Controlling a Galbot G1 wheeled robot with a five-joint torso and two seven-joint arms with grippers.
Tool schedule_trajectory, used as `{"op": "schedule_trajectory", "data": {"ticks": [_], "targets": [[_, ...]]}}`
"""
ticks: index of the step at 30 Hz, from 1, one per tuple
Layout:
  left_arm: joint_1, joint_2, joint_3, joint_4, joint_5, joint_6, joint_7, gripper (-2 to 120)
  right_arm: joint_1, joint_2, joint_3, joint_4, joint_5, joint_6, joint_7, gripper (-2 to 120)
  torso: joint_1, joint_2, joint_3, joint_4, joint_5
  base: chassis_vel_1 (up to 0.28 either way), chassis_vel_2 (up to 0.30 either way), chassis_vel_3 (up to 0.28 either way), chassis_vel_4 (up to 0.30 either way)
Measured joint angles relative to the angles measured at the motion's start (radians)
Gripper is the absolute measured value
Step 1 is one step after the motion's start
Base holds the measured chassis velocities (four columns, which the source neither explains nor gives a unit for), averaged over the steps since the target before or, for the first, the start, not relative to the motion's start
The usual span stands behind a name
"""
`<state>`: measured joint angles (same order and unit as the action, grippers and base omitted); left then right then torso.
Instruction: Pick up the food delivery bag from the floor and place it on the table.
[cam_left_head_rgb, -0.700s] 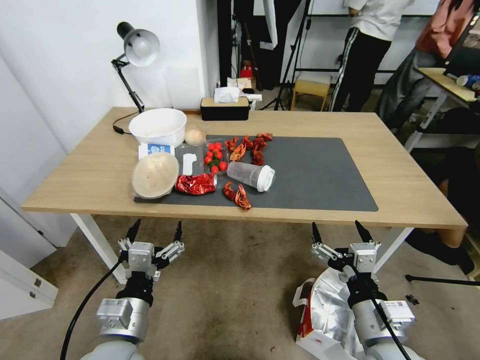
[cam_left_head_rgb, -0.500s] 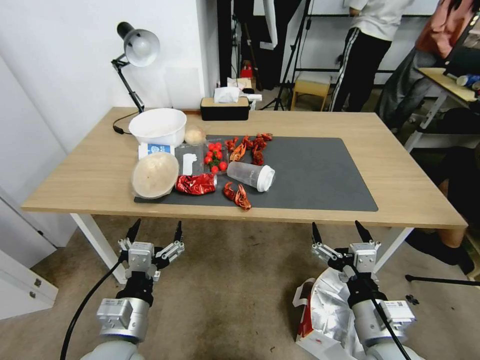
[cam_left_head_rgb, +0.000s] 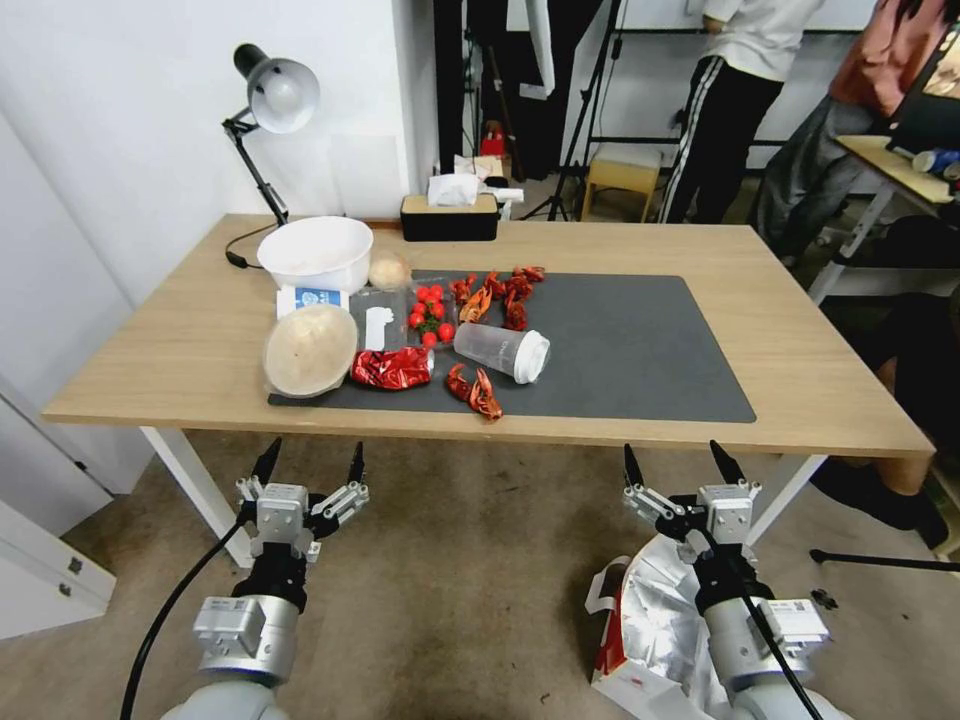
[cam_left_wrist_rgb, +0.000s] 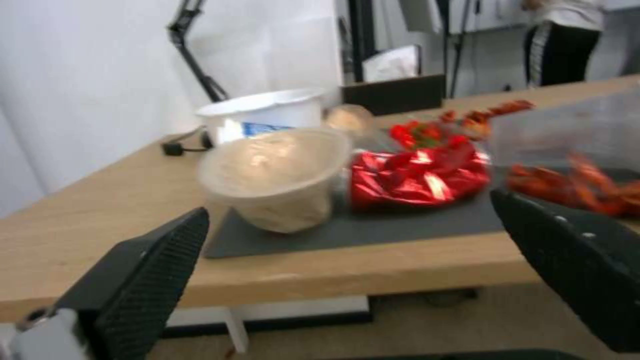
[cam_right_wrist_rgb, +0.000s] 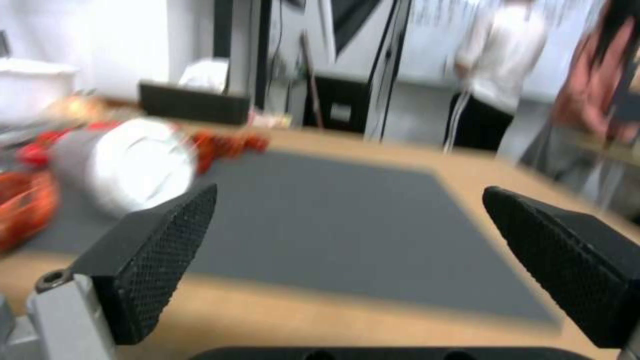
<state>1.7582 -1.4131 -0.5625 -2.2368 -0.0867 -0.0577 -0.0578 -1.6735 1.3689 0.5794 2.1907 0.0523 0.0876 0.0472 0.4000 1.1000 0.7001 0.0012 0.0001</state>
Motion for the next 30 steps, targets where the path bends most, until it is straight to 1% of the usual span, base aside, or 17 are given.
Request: {"op": "schedule_trajectory", "data": {"ticks": [1, 2, 3, 4, 6, 7, 8, 9, 10, 11, 16, 18, 22, 30], "targets": [[-0.023, 0.046, -0.007, 0.034, -0.047, -0.03, -0.032, 107, 0.016, -0.019, 0.001, -0.01, 0.02, 0.004, 0.012, 100, 0.0, 0.0, 0.0, -0.0006, 0.0002, 0.0, 0.0, 0.0, 0.0], [-0.041, 0.085, -0.015, 0.061, -0.083, -0.054, -0.057, 107, 0.021, -0.027, 0.003, -0.012, 0.036, 0.003, 0.02, 100, 0.0, 0.0, 0.0, -0.0011, -0.0004, -0.024, -0.005, 0.051, 0.016], [-0.053, 0.11, -0.02, 0.078, -0.108, -0.07, -0.075, 109, 0.023, -0.032, 0.004, -0.012, 0.045, 0.0, 0.024, 100, 0.001, 0.0, 0.0, -0.0019, -0.0004, 0.0, 0.0, 0.0, 0.0], [-0.055, 0.127, -0.013, 0.086, -0.13, -0.075, -0.092, 109, 0.022, -0.036, 0.006, -0.011, 0.055, -0.006, 0.023, 100, 0.001, 0.0, 0.0, -0.0018, -0.0001, 0.0, 0.0, 0.0, 0.0], [-0.052, 0.129, -0.008, 0.086, -0.134, -0.075, -0.094, 109, 0.021, -0.037, 0.007, -0.009, 0.06, -0.007, 0.02, 100, 0.001, 0.0, 0.0, -0.0016, 0.0, 0.0, 0.0, 0.0, 0.0], [-0.048, 0.132, -0.001, 0.086, -0.141, -0.077, -0.096, 109, 0.019, -0.039, 0.007, -0.002, 0.077, -0.009, 0.011, 100, 0.0, 0.0, 0.0, -0.0011, -0.0007, 0.0, 0.0, 0.0, 0.0], [-0.043, 0.135, 0.001, 0.086, -0.145, -0.084, -0.095, 109, 0.015, -0.041, 0.003, 0.01, 0.12, -0.013, -0.008, 100, 0.0, 0.0, 0.0, -0.0012, 0.0, 0.0, 0.0, 0.0, 0.0], [-0.043, 0.135, 0.001, 0.086, -0.145, -0.084, -0.095, 109, 0.015, -0.041, 0.003, 0.01, 0.12, -0.013, -0.008, 100, 0.0, 0.0, 0.0, -0.0012, 0.0, 0.0, 0.0, 0.0, 0.0], [-0.039, 0.135, 0.002, 0.086, -0.146, -0.094, -0.092, 108, 0.012, -0.042, -0.002, 0.024, 0.161, -0.018, -0.026, 100, 0.0, 0.0, 0.0, -0.0011, 0.0, 0.0, 0.0, 0.0, 0.0], [-0.037, 0.135, 0.002, 0.086, -0.145, -0.101, -0.086, 107, 0.011, -0.041, -0.004, 0.031, 0.176, -0.02, -0.036, 100, 0.0, 0.0, 0.0, -0.0012, -0.0003, 0.0, 0.0, 0.0, 0.0], [-0.019, 0.133, 0.005, 0.085, -0.141, -0.126, -0.075, 101, 0.006, -0.036, -0.005, 0.035, 0.174, -0.017, -0.048, 100, 0.0, 0.0, 0.0, -0.0011, -0.0001, 0.0, 0.0, 0.0, 0.0], [-0.014, 0.133, 0.012, 0.083, -0.145, -0.133, -0.07, 100, 0.005, -0.033, -0.005, 0.036, 0.172, -0.016, -0.048, 100, -0.001, -0.003, -0.002, -0.0011, 0.0, 0.0, 0.0, 0.0, 0.0], [-0.007, 0.129, 0.032, 0.086, -0.146, -0.152, -0.067, 100, 0.004, -0.023, -0.007, 0.035, 0.168, -0.013, -0.051, 100, -0.009, -0.02, -0.011, -0.0011, -0.0001, 0.0, 0.0, 0.0, 0.0], [-0.001, 0.127, 0.046, 0.085, -0.144, -0.154, -0.059, 100, 0.0, -0.02, -0.006, 0.036, 0.165, -0.006, -0.054, 100, -0.026, -0.058, -0.032, -0.0012, -0.0001, 0.0, 0.0, 0.0, 0.0]]}}
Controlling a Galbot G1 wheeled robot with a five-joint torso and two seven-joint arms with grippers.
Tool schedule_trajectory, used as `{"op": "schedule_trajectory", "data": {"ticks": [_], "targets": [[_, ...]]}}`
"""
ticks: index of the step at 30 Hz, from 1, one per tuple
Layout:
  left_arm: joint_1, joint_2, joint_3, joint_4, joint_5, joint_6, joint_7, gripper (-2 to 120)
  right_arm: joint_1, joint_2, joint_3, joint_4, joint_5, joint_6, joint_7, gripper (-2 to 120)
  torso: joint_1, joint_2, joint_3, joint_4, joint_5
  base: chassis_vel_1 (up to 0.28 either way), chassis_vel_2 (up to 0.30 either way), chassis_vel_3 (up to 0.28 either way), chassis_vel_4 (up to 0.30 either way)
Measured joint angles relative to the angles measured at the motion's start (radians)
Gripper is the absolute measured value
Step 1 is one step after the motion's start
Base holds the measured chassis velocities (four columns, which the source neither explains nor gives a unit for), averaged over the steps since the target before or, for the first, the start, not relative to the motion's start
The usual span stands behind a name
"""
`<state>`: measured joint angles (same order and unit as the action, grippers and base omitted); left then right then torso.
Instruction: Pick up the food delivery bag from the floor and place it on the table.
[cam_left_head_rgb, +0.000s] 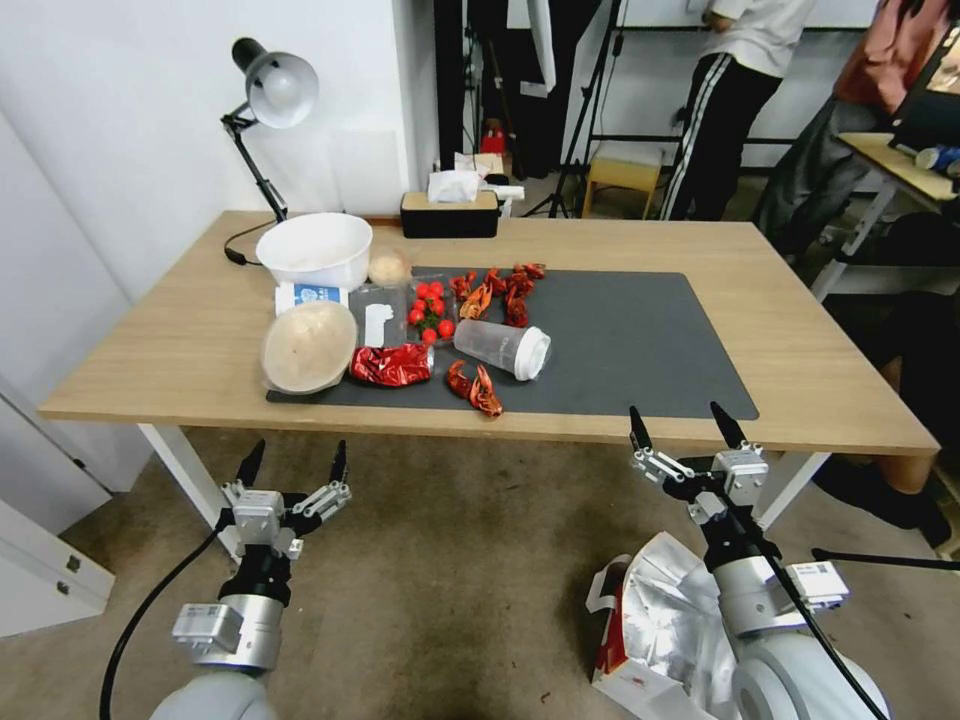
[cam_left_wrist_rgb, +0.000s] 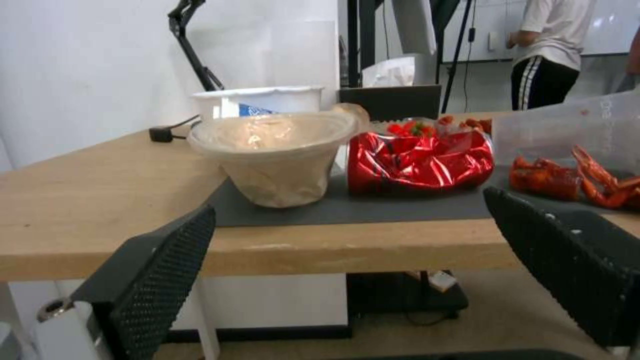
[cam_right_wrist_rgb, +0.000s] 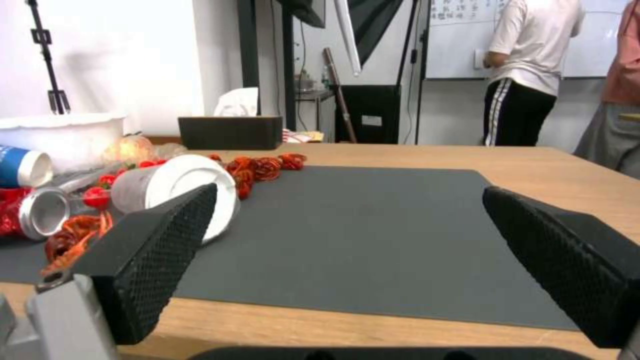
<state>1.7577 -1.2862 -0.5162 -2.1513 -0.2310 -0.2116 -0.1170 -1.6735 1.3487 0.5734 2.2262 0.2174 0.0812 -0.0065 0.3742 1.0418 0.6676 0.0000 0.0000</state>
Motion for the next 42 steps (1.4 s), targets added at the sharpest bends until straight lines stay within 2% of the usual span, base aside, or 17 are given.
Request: {"op": "schedule_trajectory", "data": {"ticks": [16, 42], "targets": [[0.009, 0.002, 0.009, -0.01, 0.01, 0.007, 0.011, 100, -0.008, 0.01, 0.004, 0.003, -0.004, 0.01, 0.032, 100, -0.036, -0.083, -0.047, 0.0, 0.0, 0.0, 0.0, 0.0, 0.0], [0.01, -0.007, 0.022, -0.006, 0.035, 0.004, 0.014, 99, -0.005, 0.031, 0.005, 0.005, -0.013, 0.013, 0.028, 100, -0.091, -0.209, -0.118, 0.0, -0.0001, 0.0, 0.0, 0.0, 0.0]]}}
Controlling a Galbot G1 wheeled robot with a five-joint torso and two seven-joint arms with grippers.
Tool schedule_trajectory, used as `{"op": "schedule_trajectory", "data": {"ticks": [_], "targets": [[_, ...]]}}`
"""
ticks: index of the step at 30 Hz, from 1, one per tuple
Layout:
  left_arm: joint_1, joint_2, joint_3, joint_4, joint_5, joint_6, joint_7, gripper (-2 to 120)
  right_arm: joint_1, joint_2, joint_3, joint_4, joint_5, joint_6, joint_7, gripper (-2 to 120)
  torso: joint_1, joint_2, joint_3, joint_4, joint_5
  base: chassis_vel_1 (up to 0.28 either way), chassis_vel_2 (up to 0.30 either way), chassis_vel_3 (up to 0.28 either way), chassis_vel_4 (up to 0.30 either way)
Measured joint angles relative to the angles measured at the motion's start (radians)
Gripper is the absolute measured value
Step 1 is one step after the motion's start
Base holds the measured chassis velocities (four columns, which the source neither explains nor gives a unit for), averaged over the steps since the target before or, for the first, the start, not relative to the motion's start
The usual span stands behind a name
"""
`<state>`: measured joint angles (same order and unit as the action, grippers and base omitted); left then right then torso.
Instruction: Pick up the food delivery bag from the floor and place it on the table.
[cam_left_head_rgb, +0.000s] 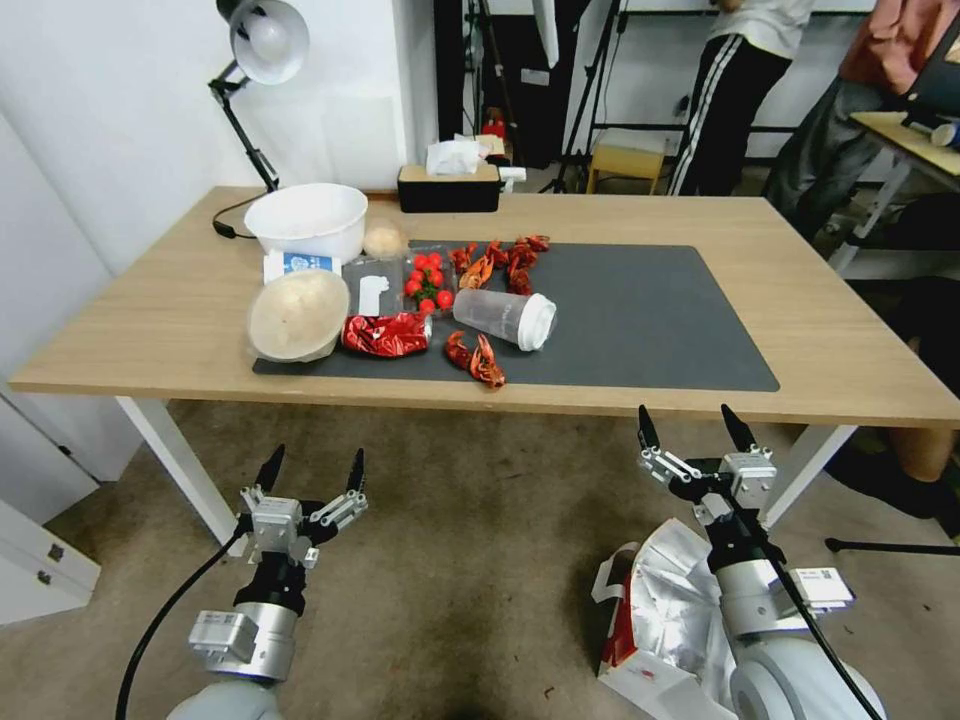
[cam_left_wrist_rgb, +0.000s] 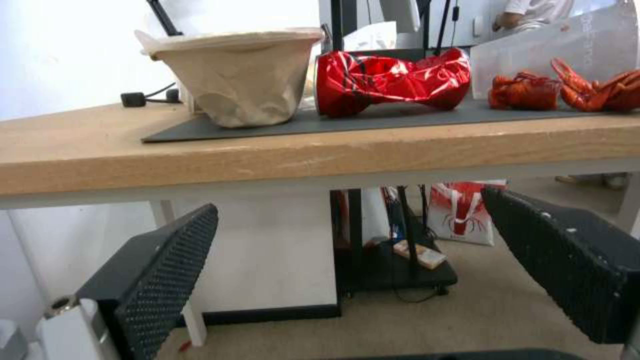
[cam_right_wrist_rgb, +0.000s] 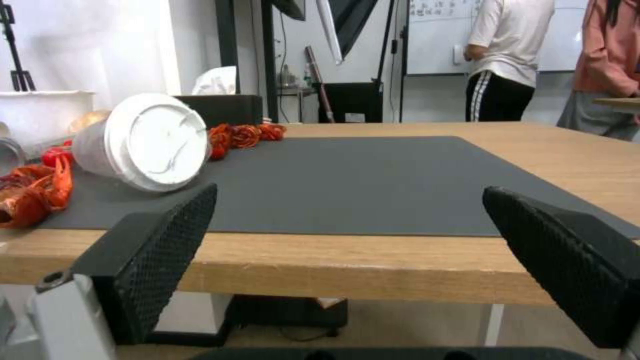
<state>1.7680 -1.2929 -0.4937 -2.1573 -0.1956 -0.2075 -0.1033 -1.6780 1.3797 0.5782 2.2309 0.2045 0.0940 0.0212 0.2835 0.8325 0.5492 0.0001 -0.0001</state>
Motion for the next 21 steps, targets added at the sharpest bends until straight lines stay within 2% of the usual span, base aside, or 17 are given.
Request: {"op": "schedule_trajectory", "data": {"ticks": [21], "targets": [[-0.005, 0.003, 0.005, 0.012, 0.007, -0.006, -0.006, 99, -0.017, 0.023, 0.004, 0.009, -0.014, -0.002, 0.003, 100, -0.038, -0.093, -0.055, 0.0, 0.0, 0.0, 0.0, 0.0, 0.0]]}}
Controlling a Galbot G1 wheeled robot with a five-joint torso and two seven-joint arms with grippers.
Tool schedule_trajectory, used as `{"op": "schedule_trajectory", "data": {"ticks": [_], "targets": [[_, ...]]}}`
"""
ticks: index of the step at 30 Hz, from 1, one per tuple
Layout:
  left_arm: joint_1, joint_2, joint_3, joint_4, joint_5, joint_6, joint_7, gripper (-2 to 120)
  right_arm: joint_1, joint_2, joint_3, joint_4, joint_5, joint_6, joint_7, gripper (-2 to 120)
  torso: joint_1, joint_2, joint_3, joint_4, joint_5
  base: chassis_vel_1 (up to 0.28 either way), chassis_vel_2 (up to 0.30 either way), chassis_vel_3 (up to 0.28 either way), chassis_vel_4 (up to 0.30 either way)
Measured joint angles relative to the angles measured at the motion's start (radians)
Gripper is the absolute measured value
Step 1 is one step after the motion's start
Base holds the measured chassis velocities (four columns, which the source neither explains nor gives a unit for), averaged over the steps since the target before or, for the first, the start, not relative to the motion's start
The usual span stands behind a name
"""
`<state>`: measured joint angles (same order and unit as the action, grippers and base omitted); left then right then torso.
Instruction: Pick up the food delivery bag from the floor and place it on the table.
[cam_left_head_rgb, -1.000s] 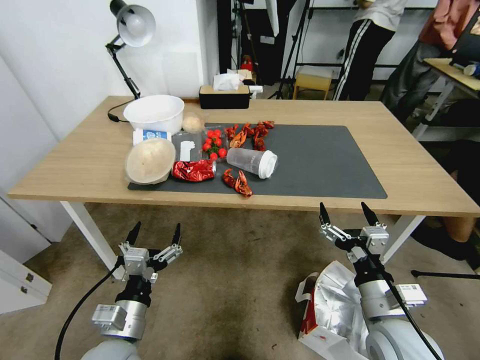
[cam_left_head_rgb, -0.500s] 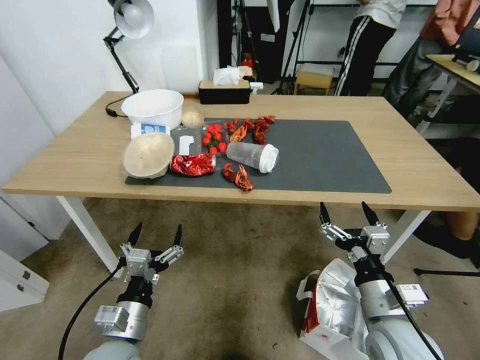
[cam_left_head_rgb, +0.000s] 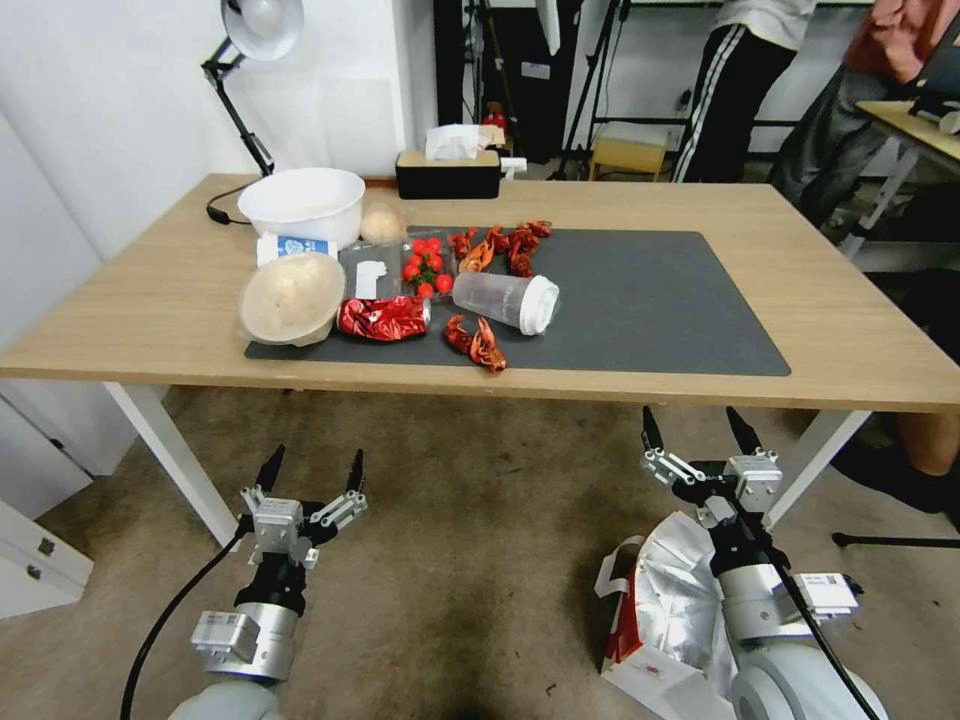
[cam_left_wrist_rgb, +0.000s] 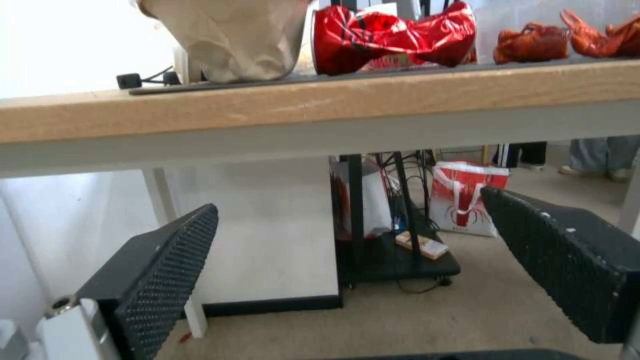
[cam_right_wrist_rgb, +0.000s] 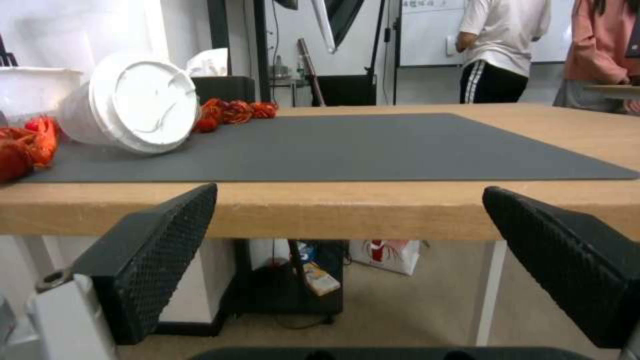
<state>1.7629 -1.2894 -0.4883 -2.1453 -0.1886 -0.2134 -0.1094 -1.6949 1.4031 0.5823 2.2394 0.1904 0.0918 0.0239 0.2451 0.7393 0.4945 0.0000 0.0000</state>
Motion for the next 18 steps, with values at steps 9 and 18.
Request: {"op": "schedule_trajectory", "data": {"ticks": [9, 18], "targets": [[0.001, -0.001, 0.003, -0.005, 0.0, 0.0, 0.007, 98, 0.007, -0.001, 0.005, 0.007, 0.003, -0.003, 0.001, 100, -0.016, -0.039, -0.023, 0.0, 0.0001, 0.0, 0.0, 0.0, 0.0], [0.001, -0.001, 0.003, -0.006, 0.002, -0.001, 0.008, 98, 0.004, 0.018, 0.003, -0.011, -0.005, 0.007, 0.001, 100, -0.033, -0.079, -0.046, 0.0, 0.0, 0.0, 0.0, 0.0, 0.0]]}}
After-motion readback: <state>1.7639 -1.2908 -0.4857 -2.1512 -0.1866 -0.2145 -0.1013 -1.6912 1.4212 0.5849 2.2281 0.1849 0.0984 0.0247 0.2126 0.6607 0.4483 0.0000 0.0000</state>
